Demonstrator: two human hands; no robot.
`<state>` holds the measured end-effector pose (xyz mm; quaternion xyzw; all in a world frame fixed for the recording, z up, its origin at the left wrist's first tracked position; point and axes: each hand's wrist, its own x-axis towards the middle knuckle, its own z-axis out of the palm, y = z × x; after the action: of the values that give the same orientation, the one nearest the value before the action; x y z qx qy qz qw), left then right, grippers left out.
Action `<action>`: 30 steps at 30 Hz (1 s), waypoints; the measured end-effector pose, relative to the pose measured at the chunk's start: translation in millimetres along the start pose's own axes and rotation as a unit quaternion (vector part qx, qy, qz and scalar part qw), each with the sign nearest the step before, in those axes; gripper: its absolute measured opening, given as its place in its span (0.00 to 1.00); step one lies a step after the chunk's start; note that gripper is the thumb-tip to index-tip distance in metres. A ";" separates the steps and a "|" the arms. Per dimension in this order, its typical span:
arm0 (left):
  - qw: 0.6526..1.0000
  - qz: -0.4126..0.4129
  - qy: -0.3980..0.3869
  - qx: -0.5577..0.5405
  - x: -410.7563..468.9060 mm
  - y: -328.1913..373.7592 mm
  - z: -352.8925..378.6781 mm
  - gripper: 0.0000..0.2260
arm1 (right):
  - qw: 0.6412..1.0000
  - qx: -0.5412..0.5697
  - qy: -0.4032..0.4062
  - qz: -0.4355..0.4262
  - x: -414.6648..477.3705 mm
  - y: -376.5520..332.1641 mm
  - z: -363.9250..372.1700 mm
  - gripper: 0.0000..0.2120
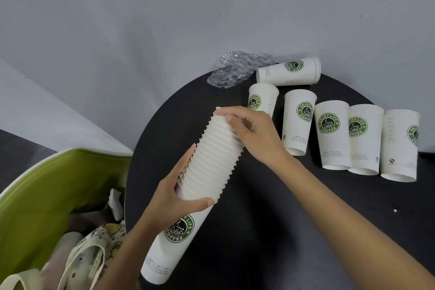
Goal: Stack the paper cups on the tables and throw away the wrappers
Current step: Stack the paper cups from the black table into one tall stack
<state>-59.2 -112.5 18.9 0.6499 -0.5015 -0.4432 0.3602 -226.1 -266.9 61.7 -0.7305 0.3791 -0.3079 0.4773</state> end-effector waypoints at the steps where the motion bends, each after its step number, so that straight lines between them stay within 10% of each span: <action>1: 1.000 0.000 -0.001 0.000 0.6 0.1 0.3 0.47 | 1.000 -0.003 -0.002 -0.001 0.0 0.1 0.0 0.12; 30: 0.999 -0.041 -0.013 -0.004 42.7 -14.0 0.9 0.47 | 0.990 -0.083 0.065 0.089 89.3 89.1 -68.0 0.10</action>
<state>-50.9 -150.6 -3.4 0.6628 -0.4771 -0.4681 0.3376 -257.8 -397.1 10.7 -0.7093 0.4968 -0.2788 0.4151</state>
